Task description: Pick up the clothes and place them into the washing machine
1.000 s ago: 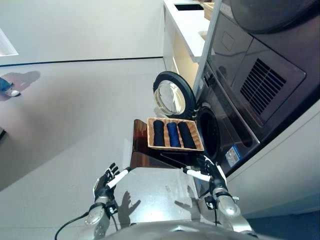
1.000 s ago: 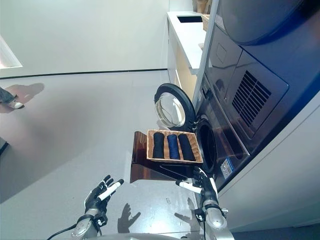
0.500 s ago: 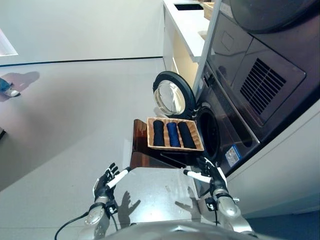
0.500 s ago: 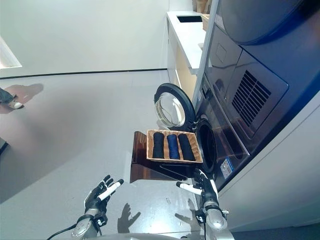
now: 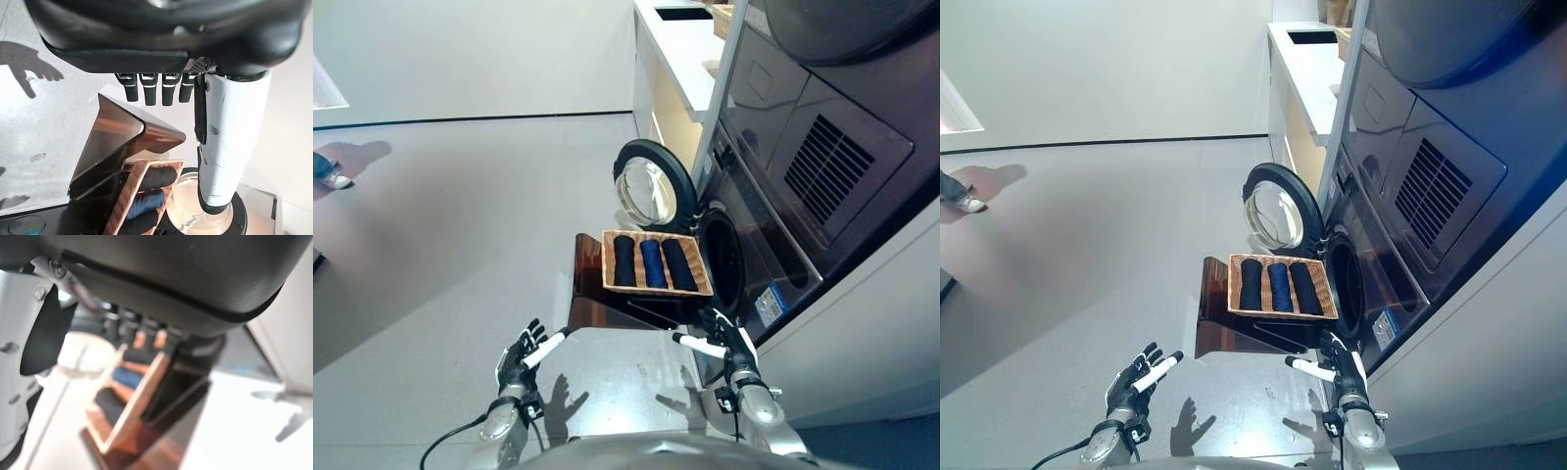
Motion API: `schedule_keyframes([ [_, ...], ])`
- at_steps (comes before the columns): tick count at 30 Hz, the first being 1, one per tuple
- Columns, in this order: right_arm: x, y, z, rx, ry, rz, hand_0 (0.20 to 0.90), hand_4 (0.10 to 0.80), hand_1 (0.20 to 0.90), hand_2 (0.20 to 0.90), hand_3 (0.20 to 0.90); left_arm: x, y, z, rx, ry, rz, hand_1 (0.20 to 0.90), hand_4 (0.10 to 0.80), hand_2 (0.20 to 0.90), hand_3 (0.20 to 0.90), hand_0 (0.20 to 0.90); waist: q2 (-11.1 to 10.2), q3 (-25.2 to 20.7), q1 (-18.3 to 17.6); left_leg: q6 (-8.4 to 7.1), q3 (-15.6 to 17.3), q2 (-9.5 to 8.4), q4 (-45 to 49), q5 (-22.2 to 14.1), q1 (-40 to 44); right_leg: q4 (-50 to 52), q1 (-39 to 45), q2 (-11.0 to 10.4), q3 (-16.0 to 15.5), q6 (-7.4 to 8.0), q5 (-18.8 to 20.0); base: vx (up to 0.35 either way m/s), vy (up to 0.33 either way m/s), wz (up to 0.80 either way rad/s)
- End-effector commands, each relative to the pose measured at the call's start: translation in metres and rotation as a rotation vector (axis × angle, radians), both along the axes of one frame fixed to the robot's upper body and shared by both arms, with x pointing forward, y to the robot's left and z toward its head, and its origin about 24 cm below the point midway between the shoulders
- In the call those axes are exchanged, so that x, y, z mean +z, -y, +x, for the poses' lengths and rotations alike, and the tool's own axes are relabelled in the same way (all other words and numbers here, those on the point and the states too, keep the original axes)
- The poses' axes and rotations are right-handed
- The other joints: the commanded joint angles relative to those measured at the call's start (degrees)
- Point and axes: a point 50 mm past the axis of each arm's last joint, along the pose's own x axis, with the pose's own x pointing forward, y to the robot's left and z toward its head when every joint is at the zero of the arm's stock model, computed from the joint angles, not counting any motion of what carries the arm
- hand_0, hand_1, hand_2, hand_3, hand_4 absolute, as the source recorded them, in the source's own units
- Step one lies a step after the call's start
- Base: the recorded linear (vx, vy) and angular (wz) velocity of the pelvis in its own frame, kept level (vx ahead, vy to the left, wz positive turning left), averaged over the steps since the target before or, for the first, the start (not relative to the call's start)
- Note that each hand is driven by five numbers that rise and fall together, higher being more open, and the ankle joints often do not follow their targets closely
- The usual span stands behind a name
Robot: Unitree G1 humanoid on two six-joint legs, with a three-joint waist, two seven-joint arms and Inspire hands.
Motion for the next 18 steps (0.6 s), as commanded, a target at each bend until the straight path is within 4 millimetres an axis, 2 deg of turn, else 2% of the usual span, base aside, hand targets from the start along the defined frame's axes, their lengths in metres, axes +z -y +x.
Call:
schedule_keyframes([
  [1, 0.036, 0.003, 0.048, -0.006, 0.233, 0.010, 0.900, 0.800, 0.900, 0.900, 0.900, 0.032, -0.005, 0.049, -0.022, 0.232, 0.046, 0.900, 0.800, 0.900, 0.900, 0.900, -2.3, 1.7, 1.0, -0.22, -1.4, -3.19, -0.1, -4.2, 2.1, 1.0, -2.1, -1.3, 0.6, 2.21, 2.6, 0.003, 0.060, -0.07],
  [4, 0.036, 0.004, 0.048, -0.010, 0.231, 0.011, 0.900, 0.800, 0.900, 0.900, 0.900, 0.033, -0.005, 0.049, -0.024, 0.236, 0.050, 0.900, 0.800, 0.900, 0.900, 0.900, -2.3, 2.0, 1.1, 0.30, -1.2, -3.54, -0.1, -4.3, 2.1, 2.6, -2.7, -1.9, 1.0, 2.34, 2.2, 0.016, 0.066, -0.03],
  [7, 0.037, 0.005, 0.050, -0.018, 0.234, 0.010, 0.900, 0.800, 0.900, 0.900, 0.900, 0.035, -0.007, 0.052, -0.023, 0.246, 0.061, 0.900, 0.800, 0.900, 0.900, 0.900, -2.3, 2.8, 1.3, 1.46, -1.0, -4.33, 1.1, -5.3, 2.1, 7.7, -4.9, -3.2, 2.2, 2.53, 1.4, 0.033, 0.104, -0.09],
  [10, 0.041, 0.006, 0.054, -0.030, 0.253, 0.021, 0.900, 0.800, 0.900, 0.900, 0.900, 0.041, -0.011, 0.057, -0.028, 0.269, 0.078, 0.900, 0.800, 0.900, 0.900, 0.900, -2.3, 3.5, 1.5, 2.68, -1.5, -5.60, 5.7, -7.9, 1.1, 12.6, -6.2, -4.7, 2.1, 2.88, 1.2, 0.051, 0.150, -0.06],
  [12, 0.042, 0.010, 0.053, -0.040, 0.259, 0.023, 0.900, 0.800, 0.900, 0.900, 0.900, 0.043, -0.014, 0.059, -0.034, 0.276, 0.093, 0.900, 0.800, 0.900, 0.900, 0.900, -2.3, 3.8, 1.4, 3.59, -2.1, -6.76, 8.7, -9.9, 0.8, 17.8, -7.8, -6.0, 2.2, 2.62, 2.8, 0.065, 0.155, 0.05],
  [13, 0.043, 0.012, 0.051, -0.044, 0.262, 0.023, 0.900, 0.800, 0.900, 0.900, 0.900, 0.046, -0.015, 0.061, -0.041, 0.285, 0.102, 0.900, 0.800, 0.900, 0.900, 0.900, -2.2, 4.2, 1.2, 4.29, -2.3, -7.54, 10.3, -10.9, 0.6, 21.4, -9.0, -6.6, 2.8, 2.31, 4.8, 0.029, 0.118, 0.08],
  [14, 0.043, 0.012, 0.051, -0.044, 0.262, 0.023, 0.900, 0.800, 0.900, 0.900, 0.900, 0.046, -0.015, 0.061, -0.041, 0.285, 0.102, 0.900, 0.800, 0.900, 0.900, 0.900, -2.3, 4.2, 1.2, 4.34, -2.3, -7.63, 10.6, -11.1, 0.4, 21.6, -9.1, -6.6, 2.9, 2.38, 4.7, 0.020, 0.133, 0.11],
  [16, 0.043, 0.012, 0.049, -0.042, 0.263, 0.021, 0.900, 0.800, 0.900, 0.900, 0.900, 0.050, -0.017, 0.063, -0.050, 0.301, 0.117, 0.900, 0.800, 0.900, 0.900, 0.900, -2.0, 5.3, 0.7, 5.30, -2.7, -8.33, 12.5, -12.2, 0.5, 27.6, -12.1, -6.9, 3.3, 1.28, 7.5, 0.003, 0.153, 0.10],
  [18, 0.043, 0.012, 0.049, -0.043, 0.258, 0.020, 0.900, 0.800, 0.900, 0.900, 0.900, 0.050, -0.021, 0.063, -0.049, 0.297, 0.132, 0.900, 0.800, 0.900, 0.900, 0.900, -1.5, 6.3, 0.5, 5.69, -1.9, -8.26, 13.9, -13.1, 0.9, 31.2, -14.2, -7.3, 1.5, 0.58, 7.8, 0.016, 0.155, 0.03],
])
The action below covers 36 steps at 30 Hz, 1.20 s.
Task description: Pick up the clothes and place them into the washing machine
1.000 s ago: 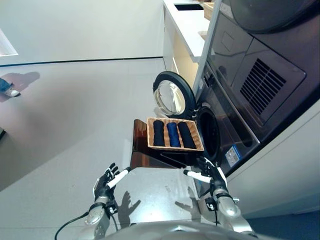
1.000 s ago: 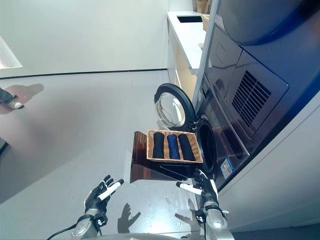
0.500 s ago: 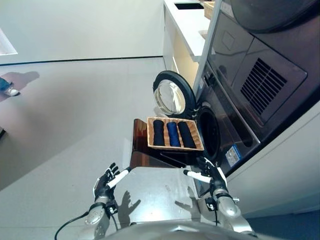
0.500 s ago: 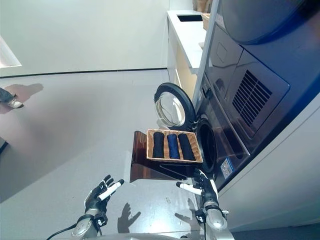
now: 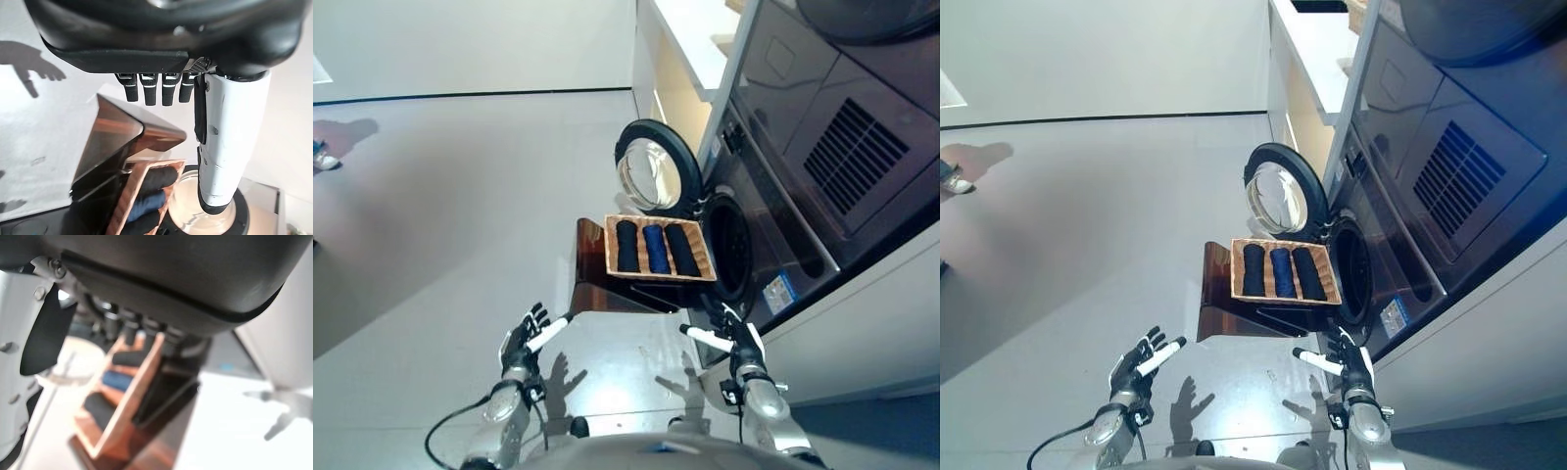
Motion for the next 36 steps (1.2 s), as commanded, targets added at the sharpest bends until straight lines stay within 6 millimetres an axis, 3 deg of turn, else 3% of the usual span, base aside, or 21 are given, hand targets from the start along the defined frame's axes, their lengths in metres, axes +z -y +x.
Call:
schedule_keyframes([
  [1, 0.036, -0.001, 0.040, 0.015, 0.222, 0.017, 0.900, 0.800, 0.900, 0.900, 0.900, 0.036, -0.023, 0.028, 0.005, 0.205, 0.093, 0.900, 0.800, 0.900, 0.900, 0.900, 0.0, 0.7, 0.5, 1.09, -0.2, -2.46, 9.6, -10.2, 2.6, 6.6, -4.4, -1.6, -0.8, -0.50, 12.1, 0.094, 0.060, 0.03],
  [4, 0.032, 0.002, 0.035, 0.014, 0.202, 0.018, 0.900, 0.800, 0.900, 0.900, 0.900, 0.033, -0.026, 0.024, 0.015, 0.194, 0.092, 0.900, 0.800, 0.900, 0.900, 0.900, -0.4, 0.7, -0.6, -0.06, -1.2, -2.11, 8.8, -11.5, 5.3, -2.3, -6.1, -1.2, -3.5, 0.22, 10.9, 0.248, -0.068, -0.08],
  [5, 0.030, 0.003, 0.034, 0.011, 0.193, 0.017, 0.900, 0.800, 0.900, 0.900, 0.900, 0.032, -0.026, 0.024, 0.015, 0.188, 0.097, 0.900, 0.800, 0.900, 0.900, 0.900, -1.5, 0.6, -2.0, -0.97, -2.4, -2.34, 8.2, -12.1, 7.4, -10.9, -8.4, -0.8, -2.8, 1.82, 13.1, 0.279, -0.094, -0.10],
  [7, 0.029, 0.003, 0.033, 0.007, 0.191, 0.021, 0.900, 0.800, 0.900, 0.900, 0.900, 0.032, -0.026, 0.024, 0.010, 0.188, 0.100, 0.900, 0.800, 0.900, 0.900, 0.900, -1.8, 0.9, -3.3, -1.77, -3.5, -1.24, 7.4, -12.7, 10.0, -17.2, -10.0, 0.6, -2.2, 3.39, 16.9, 0.311, -0.078, 0.04],
  [11, 0.026, 0.003, 0.030, 0.001, 0.172, 0.014, 0.900, 0.800, 0.900, 0.900, 0.900, 0.030, -0.024, 0.023, 0.006, 0.179, 0.095, 0.900, 0.800, 0.900, 0.900, 0.900, -2.5, 0.9, -4.4, -2.26, -4.7, -0.27, 5.0, -13.0, 13.3, -20.7, -11.2, 3.2, -1.5, 4.18, 19.7, 0.201, -0.031, 0.38],
  [15, 0.022, 0.003, 0.026, -0.006, 0.150, 0.019, 0.900, 0.800, 0.900, 0.900, 0.900, 0.024, -0.019, 0.020, 0.003, 0.150, 0.081, 0.900, 0.800, 0.900, 0.900, 0.900, -2.8, 0.2, -4.6, -2.43, -5.9, 0.44, 2.9, -12.3, 15.7, -17.8, -11.0, 4.3, -3.0, 3.35, 19.4, 0.137, -0.053, 0.32],
  [17, 0.020, 0.002, 0.025, -0.005, 0.141, 0.020, 0.900, 0.800, 0.900, 0.900, 0.900, 0.021, -0.016, 0.018, 0.006, 0.134, 0.072, 0.900, 0.800, 0.900, 0.900, 0.900, -2.6, -0.5, -4.5, -2.74, -6.3, 1.37, 2.2, -11.7, 16.6, -15.1, -11.2, 5.5, -4.6, 2.03, 17.1, 0.118, -0.067, 0.01],
  [20, 0.017, 0.001, 0.024, -0.001, 0.131, 0.018, 0.900, 0.800, 0.900, 0.900, 0.900, 0.017, -0.014, 0.016, 0.019, 0.117, 0.065, 0.900, 0.800, 0.900, 0.900, 0.900, -2.2, -1.8, -4.9, -4.88, -7.8, 3.43, 2.2, -8.4, 16.3, -13.6, -11.9, 7.2, -4.8, 0.34, 14.9, 0.185, -0.153, 0.10],
  [21, 0.019, 0.002, 0.026, -0.008, 0.143, 0.013, 0.900, 0.800, 0.900, 0.900, 0.900, 0.018, -0.013, 0.019, 0.028, 0.123, 0.056, 0.900, 0.800, 0.900, 0.900, 0.900, -1.2, -1.9, -4.7, -5.73, -8.1, 5.86, 2.9, -7.5, 16.2, -11.7, -12.3, 8.2, -5.7, 0.16, 13.4, 0.200, -0.202, 0.40],
  [26, 0.020, 0.002, 0.030, -0.008, 0.152, 0.008, 0.900, 0.800, 0.900, 0.900, 0.900, 0.022, -0.010, 0.030, 0.040, 0.153, 0.053, 0.900, 0.800, 0.900, 0.900, 0.900, -0.1, -1.5, -5.1, -7.60, -8.9, 9.51, 4.3, -4.0, 14.2, -11.6, -12.9, 10.2, -7.2, -1.18, 11.6, 0.133, -0.171, 0.46],
  [31, 0.024, -0.010, 0.050, 0.114, 0.155, -0.056, 0.900, 0.800, 0.900, 0.900, 0.900, 0.020, -0.003, 0.035, 0.039, 0.144, 0.044, 0.900, 0.800, 0.900, 0.900, 0.900, 0.0, -1.1, -3.6, -8.67, -8.9, 10.87, 7.0, 0.5, 11.8, -15.2, -10.7, 12.2, -7.8, -2.01, 11.3, 0.082, -0.131, 0.23],
  [36, 0.044, -0.025, 0.089, 0.200, 0.229, -0.108, 0.900, 0.800, 0.900, 0.900, 0.900, 0.022, -0.002, 0.045, 0.060, 0.156, 0.029, 0.900, 0.800, 0.900, 0.900, 0.900, 1.0, -1.1, -2.4, -9.37, -8.7, 12.67, 6.2, 5.5, 10.3, -15.7, -11.0, 13.1, -8.4, -2.80, 10.1, 0.028, -0.068, -0.13],
])
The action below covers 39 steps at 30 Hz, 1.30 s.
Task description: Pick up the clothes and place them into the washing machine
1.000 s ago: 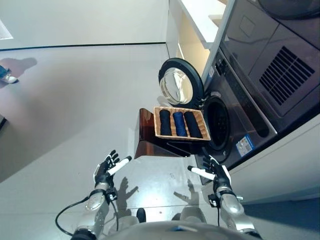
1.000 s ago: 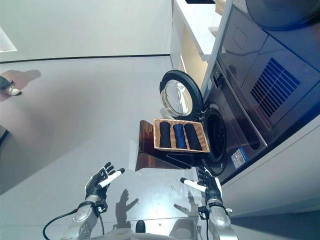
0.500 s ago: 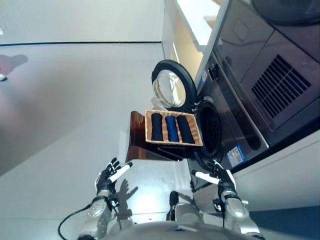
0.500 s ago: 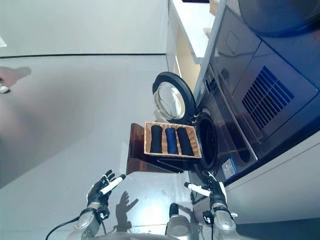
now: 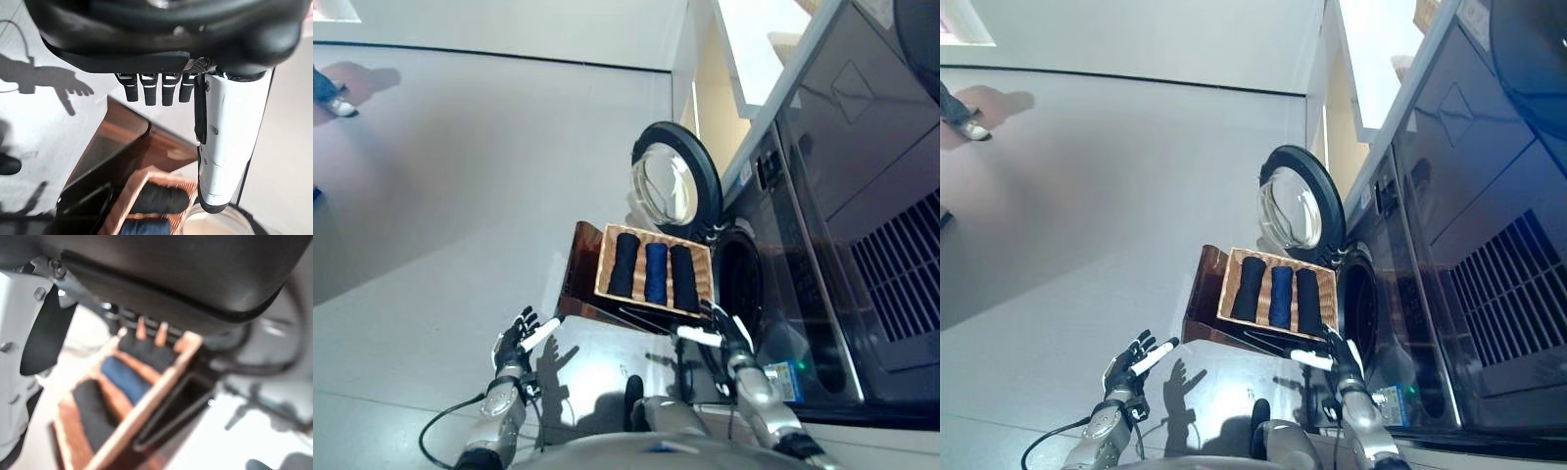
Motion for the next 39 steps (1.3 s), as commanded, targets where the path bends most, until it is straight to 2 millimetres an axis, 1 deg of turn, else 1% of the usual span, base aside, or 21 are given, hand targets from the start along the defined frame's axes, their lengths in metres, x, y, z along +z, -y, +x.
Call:
schedule_keyframes([
  [1, 0.046, -0.006, 0.053, 0.037, 0.251, -0.041, 0.900, 0.800, 0.900, 0.900, 0.900, 0.038, 0.004, 0.051, 0.003, 0.253, 0.005, 0.900, 0.800, 0.900, 0.900, 0.900, 0.7, 3.0, 1.0, 0.51, 2.3, -1.22, 3.4, 12.6, 8.4, -6.6, 0.5, -0.9, 1.1, 6.74, 7.1, -0.011, -0.040, 0.05],
  [3, 0.047, -0.006, 0.056, 0.031, 0.252, -0.049, 0.900, 0.800, 0.900, 0.900, 0.900, 0.039, 0.005, 0.053, 0.001, 0.259, -0.001, 0.900, 0.800, 0.900, 0.900, 0.900, 0.8, 3.1, 1.1, 0.49, 2.2, -1.13, 3.2, 13.0, 8.3, -6.6, 0.6, -0.9, 1.0, 6.69, 6.9, 0.012, -0.025, 0.14],
  [8, 0.039, -0.010, 0.062, 0.002, 0.201, -0.064, 0.900, 0.800, 0.900, 0.900, 0.900, 0.039, 0.013, 0.055, -0.023, 0.261, -0.006, 0.900, 0.800, 0.900, 0.900, 0.900, 2.5, 2.7, 2.2, -0.29, 1.8, -0.37, 2.8, 17.3, 8.6, -6.7, 1.5, -0.7, 0.2, 5.88, 5.7, 0.028, -0.025, 0.16],
  [11, 0.037, -0.016, 0.062, 0.023, 0.189, -0.068, 0.900, 0.800, 0.900, 0.900, 0.900, 0.038, 0.015, 0.055, -0.030, 0.256, -0.004, 0.900, 0.800, 0.900, 0.900, 0.900, 2.6, 2.5, 2.5, -0.62, 2.5, -0.68, 8.1, 19.7, 7.3, -6.9, 3.3, 0.3, 0.7, 4.79, 4.4, 0.061, -0.050, 0.10],
  [12, 0.035, -0.017, 0.060, 0.022, 0.184, -0.061, 0.900, 0.800, 0.900, 0.900, 0.900, 0.038, 0.015, 0.055, -0.028, 0.256, -0.005, 0.900, 0.800, 0.900, 0.900, 0.900, 2.0, 2.8, 2.5, -0.69, 3.0, -1.20, 12.9, 20.9, 5.3, -6.9, 4.5, 0.3, 1.5, 4.18, 3.9, 0.102, -0.101, -0.03],
  [14, 0.033, -0.018, 0.056, 0.019, 0.181, -0.048, 0.900, 0.800, 0.900, 0.900, 0.900, 0.041, 0.015, 0.058, -0.034, 0.266, -0.006, 0.900, 0.800, 0.900, 0.900, 0.900, -0.1, 4.8, 3.4, 0.15, 3.2, -3.82, 23.2, 22.4, -0.3, -7.3, 8.3, -0.5, 3.4, 2.82, 3.0, 0.131, -0.162, -0.10],
  [16, 0.032, -0.018, 0.054, 0.013, 0.181, -0.043, 0.900, 0.800, 0.900, 0.900, 0.900, 0.042, 0.017, 0.059, -0.042, 0.271, -0.006, 0.900, 0.800, 0.900, 0.900, 0.900, -1.9, 6.9, 4.7, 1.47, 3.4, -6.60, 30.0, 21.0, -5.6, -7.4, 11.2, -1.3, 4.7, 2.20, 2.3, 0.070, -0.138, -0.30],
  [18, 0.033, -0.016, 0.054, -0.011, 0.189, -0.043, 0.900, 0.800, 0.900, 0.900, 0.900, 0.043, 0.018, 0.062, -0.043, 0.273, -0.007, 0.900, 0.800, 0.900, 0.900, 0.900, -3.2, 9.2, 6.5, 3.28, 5.3, -7.58, 32.8, 15.2, -14.8, -7.0, 13.7, -2.2, 6.1, 2.42, 1.5, 0.093, -0.050, -0.21],
  [19, 0.033, -0.015, 0.054, -0.022, 0.191, -0.044, 0.900, 0.800, 0.900, 0.900, 0.900, 0.043, 0.018, 0.062, -0.039, 0.270, -0.003, 0.900, 0.800, 0.900, 0.900, 0.900, -3.7, 9.7, 7.2, 3.71, 5.6, -7.55, 30.9, 13.4, -18.5, -6.9, 14.5, -2.4, 6.8, 2.60, 1.0, 0.150, 0.014, 0.06],
  [21, 0.034, -0.013, 0.055, -0.033, 0.196, -0.045, 0.900, 0.800, 0.900, 0.900, 0.900, 0.040, 0.015, 0.060, -0.025, 0.254, 0.004, 0.900, 0.800, 0.900, 0.900, 0.900, -4.2, 10.3, 8.1, 2.91, 5.4, -6.54, 25.6, 14.6, -22.5, -6.8, 15.9, -2.3, 8.3, 3.04, 0.4, 0.191, 0.064, -0.06],
  [23, 0.035, -0.012, 0.055, -0.036, 0.202, -0.048, 0.900, 0.800, 0.900, 0.900, 0.900, 0.037, 0.011, 0.056, -0.011, 0.239, 0.010, 0.900, 0.800, 0.900, 0.900, 0.900, -3.5, 10.3, 9.2, 1.86, 5.8, -4.81, 18.1, 17.3, -24.9, -7.0, 17.6, -1.2, 9.8, 3.27, -1.0, 0.253, 0.108, -0.45],
  [25, 0.035, -0.010, 0.056, -0.041, 0.200, -0.053, 0.900, 0.800, 0.900, 0.900, 0.900, 0.033, 0.006, 0.050, 0.013, 0.218, 0.017, 0.900, 0.800, 0.900, 0.900, 0.900, -2.4, 10.0, 10.8, 0.75, 6.2, -3.74, 8.4, 20.0, -25.1, -7.5, 20.1, -0.1, 11.4, 4.15, -2.4, 0.326, 0.155, -0.47],
  [28, 0.035, -0.008, 0.055, -0.044, 0.193, -0.064, 0.900, 0.800, 0.900, 0.900, 0.900, 0.028, 0.001, 0.041, 0.043, 0.192, 0.009, 0.900, 0.800, 0.900, 0.900, 0.900, -1.1, 9.2, 12.5, -0.46, 7.1, -3.68, 0.5, 23.2, -23.2, -8.5, 24.6, 0.1, 14.3, 4.78, -4.4, 0.283, 0.138, -0.77],
  [29, 0.035, -0.008, 0.055, -0.044, 0.193, -0.064, 0.900, 0.800, 0.900, 0.900, 0.900, 0.028, 0.001, 0.041, 0.043, 0.192, 0.010, 0.900, 0.800, 0.900, 0.900, 0.900, -1.2, 9.4, 12.6, -0.43, 7.3, -3.76, 0.3, 23.3, -22.8, -8.5, 24.7, -0.1, 14.4, 4.81, -4.5, 0.195, 0.104, -0.62],
  [31, 0.035, -0.008, 0.055, -0.043, 0.193, -0.060, 0.900, 0.800, 0.900, 0.900, 0.900, 0.026, 0.000, 0.039, 0.052, 0.187, 0.007, 0.900, 0.800, 0.900, 0.900, 0.900, -0.6, 8.4, 12.9, -0.49, 10.6, -4.31, -0.2, 23.5, -22.0, -9.3, 27.3, -0.4, 15.2, 4.94, -5.5, 0.200, 0.125, -0.58],
  [33, 0.035, -0.010, 0.055, -0.041, 0.197, -0.050, 0.900, 0.800, 0.900, 0.900, 0.900, 0.027, 0.001, 0.040, 0.052, 0.193, 0.006, 0.900, 0.800, 0.900, 0.900, 0.900, -0.4, 7.2, 12.8, 0.56, 11.8, -4.94, 0.4, 21.8, -20.8, -10.0, 28.8, -1.6, 15.5, 5.38, -6.4, 0.181, 0.191, -0.53],
  [34, 0.035, -0.011, 0.055, -0.046, 0.194, -0.047, 0.900, 0.800, 0.900, 0.900, 0.900, 0.032, 0.001, 0.047, 0.049, 0.217, 0.018, 0.900, 0.800, 0.900, 0.900, 0.900, -0.7, 6.5, 12.5, 1.29, 12.3, -5.46, 3.0, 20.2, -21.7, -10.4, 29.0, -3.5, 15.6, 6.13, -6.7, 0.123, 0.169, -0.39],
  [35, 0.035, -0.012, 0.055, -0.046, 0.194, -0.047, 0.900, 0.800, 0.900, 0.900, 0.900, 0.032, 0.001, 0.047, 0.049, 0.218, 0.019, 0.900, 0.800, 0.900, 0.900, 0.900, -0.7, 6.5, 12.5, 1.30, 12.3, -5.50, 3.1, 20.1, -21.8, -10.4, 29.1, -3.5, 15.6, 6.15, -6.7, 0.150, 0.179, -0.35],
  [36, 0.037, -0.014, 0.060, -0.048, 0.197, -0.040, 0.900, 0.800, 0.900, 0.900, 0.900, 0.039, -0.002, 0.056, 0.058, 0.252, 0.032, 0.900, 0.800, 0.900, 0.900, 0.900, -1.2, 6.0, 12.8, 2.11, 12.9, -6.01, 5.3, 18.2, -22.6, -10.7, 29.0, -5.1, 16.0, 7.00, -6.3, 0.105, 0.115, -0.06],
  [38, 0.040, -0.017, 0.064, -0.035, 0.207, -0.041, 0.900, 0.800, 0.900, 0.900, 0.900, 0.043, -0.003, 0.060, 0.065, 0.272, 0.036, 0.900, 0.800, 0.900, 0.900, 0.900, -1.4, 5.7, 12.9, 2.60, 13.5, -6.31, 6.1, 17.3, -22.9, -10.8, 28.8, -5.9, 16.2, 7.33, -6.3, 0.086, 0.118, 0.06],
  [39, 0.044, -0.022, 0.070, -0.019, 0.221, -0.042, 0.900, 0.800, 0.900, 0.900, 0.900, 0.047, -0.005, 0.065, 0.073, 0.285, 0.051, 0.900, 0.800, 0.900, 0.900, 0.900, -1.7, 5.5, 13.0, 3.17, 14.2, -6.54, 6.8, 16.4, -23.3, -10.6, 28.3, -6.9, 16.2, 7.91, -6.0, 0.039, 0.079, 0.00],
])
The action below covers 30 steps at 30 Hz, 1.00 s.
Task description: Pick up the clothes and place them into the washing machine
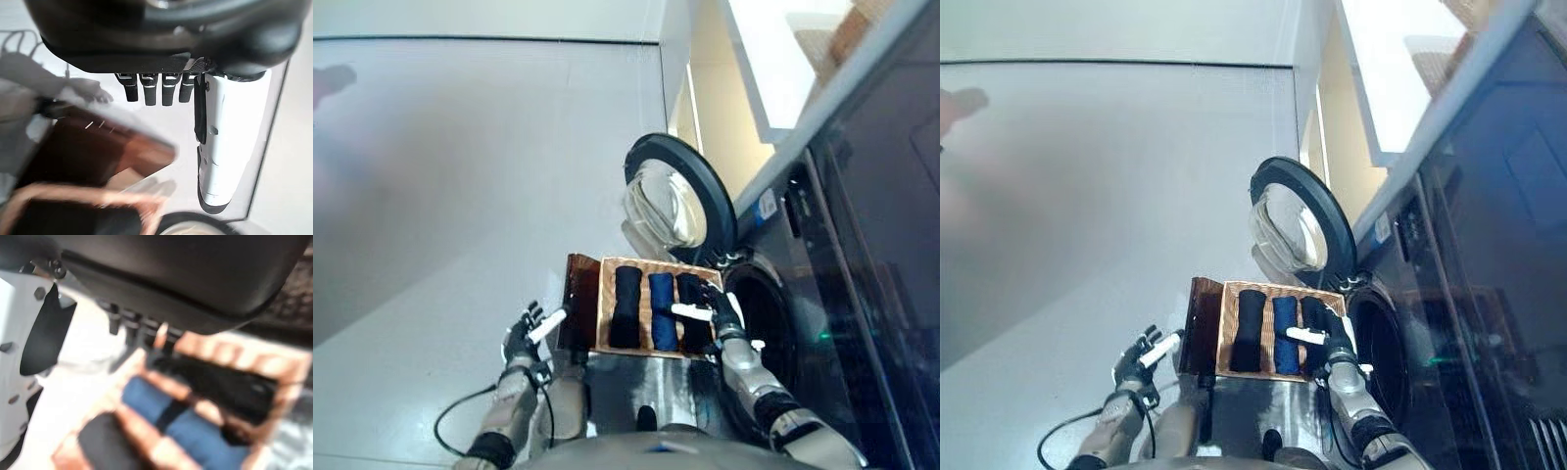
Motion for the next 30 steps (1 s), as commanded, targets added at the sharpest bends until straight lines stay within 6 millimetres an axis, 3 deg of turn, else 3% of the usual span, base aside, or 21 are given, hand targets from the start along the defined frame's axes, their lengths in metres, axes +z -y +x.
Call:
schedule_keyframes([
  [1, 0.040, -0.016, 0.041, 0.042, 0.211, 0.019, 0.900, 0.800, 0.900, 0.900, 0.900, 0.032, -0.009, 0.027, 0.024, 0.202, 0.057, 0.900, 0.800, 0.900, 0.900, 0.900, -1.9, -4.0, 1.6, -6.63, 0.0, 4.89, 9.6, -1.1, -7.1, 1.5, 1.9, -2.4, -1.1, 2.81, 2.7, 0.038, 0.137, -0.10],
  [4, 0.049, -0.023, 0.053, 0.063, 0.236, 0.023, 0.900, 0.800, 0.900, 0.900, 0.900, 0.037, -0.011, 0.034, 0.026, 0.221, 0.073, 0.900, 0.800, 0.900, 0.900, 0.900, -2.5, -4.1, 2.0, -5.68, 0.6, 4.14, 11.0, -3.2, -8.3, 1.8, 0.7, -3.6, -1.0, 3.91, 3.5, 0.012, 0.083, -0.13],
  [8, 0.046, -0.024, 0.053, 0.058, 0.223, 0.027, 0.900, 0.800, 0.900, 0.900, 0.900, 0.034, -0.011, 0.033, 0.025, 0.208, 0.074, 0.900, 0.800, 0.900, 0.900, 0.900, -3.1, -4.4, 2.3, -4.85, 1.4, 3.65, 11.7, -4.6, -8.4, 2.3, 0.4, -4.8, -1.5, 5.04, 4.5, 0.044, 0.092, -0.14],
  [14, 0.044, -0.016, 0.051, 0.005, 0.215, 0.051, 0.900, 0.800, 0.900, 0.900, 0.900, 0.032, -0.005, 0.034, -0.007, 0.196, 0.071, 0.900, 0.800, 0.900, 0.900, 0.900, -3.9, -5.5, 1.5, -3.09, 2.1, 0.53, 10.8, -7.4, -5.8, 8.2, -1.4, -7.6, -2.6, 7.74, 12.1, 0.075, 0.115, -0.04],
  [19, 0.046, -0.014, 0.052, -0.010, 0.223, 0.062, 0.900, 0.800, 0.900, 0.900, 0.900, 0.035, -0.006, 0.036, -0.027, 0.207, 0.079, 0.900, 0.800, 0.900, 0.900, 0.900, -3.4, -5.5, 1.1, -1.53, 1.6, -1.52, 10.6, -9.3, -3.0, 14.7, -3.5, -8.5, -2.3, 7.56, 17.8, 0.087, 0.113, 0.14],
  [21, 0.049, -0.017, 0.055, -0.002, 0.236, 0.071, 0.900, 0.800, 0.900, 0.900, 0.900, 0.040, -0.010, 0.039, -0.022, 0.229, 0.090, 0.900, 0.800, 0.900, 0.900, 0.900, -2.0, -4.5, 0.5, -0.09, 0.8, -2.47, 9.7, -9.9, -0.4, 21.8, -6.5, -7.9, -2.2, 6.23, 20.0, 0.123, 0.218, 0.08],
  [23, 0.052, -0.020, 0.058, 0.005, 0.246, 0.077, 0.900, 0.800, 0.900, 0.900, 0.900, 0.042, -0.014, 0.041, -0.018, 0.234, 0.095, 0.900, 0.800, 0.900, 0.900, 0.900, -1.0, -3.7, 0.0, 0.39, 0.5, -2.64, 9.5, -10.3, 0.8, 24.8, -8.3, -7.6, -2.8, 5.53, 19.7, 0.089, 0.165, 0.11],
  [27, 0.055, -0.023, 0.062, 0.004, 0.255, 0.090, 0.900, 0.800, 0.900, 0.900, 0.900, 0.044, -0.018, 0.042, -0.003, 0.240, 0.095, 0.900, 0.800, 0.900, 0.900, 0.900, -0.2, -2.5, -0.8, 0.14, 0.4, -2.26, 9.4, -11.5, 2.7, 22.5, -11.5, -9.2, -6.4, 4.84, 16.2, 0.052, 0.037, 0.06],
  [30, 0.060, -0.025, 0.067, 0.010, 0.266, 0.090, 0.900, 0.800, 0.900, 0.900, 0.900, 0.044, -0.019, 0.041, 0.012, 0.244, 0.081, 0.900, 0.800, 0.900, 0.900, 0.900, 0.3, -1.2, -1.8, -0.48, -0.4, -1.58, 10.4, -11.9, 2.4, 20.3, -13.7, -10.1, -7.4, 5.34, 15.1, 0.007, -0.033, 0.16],
])
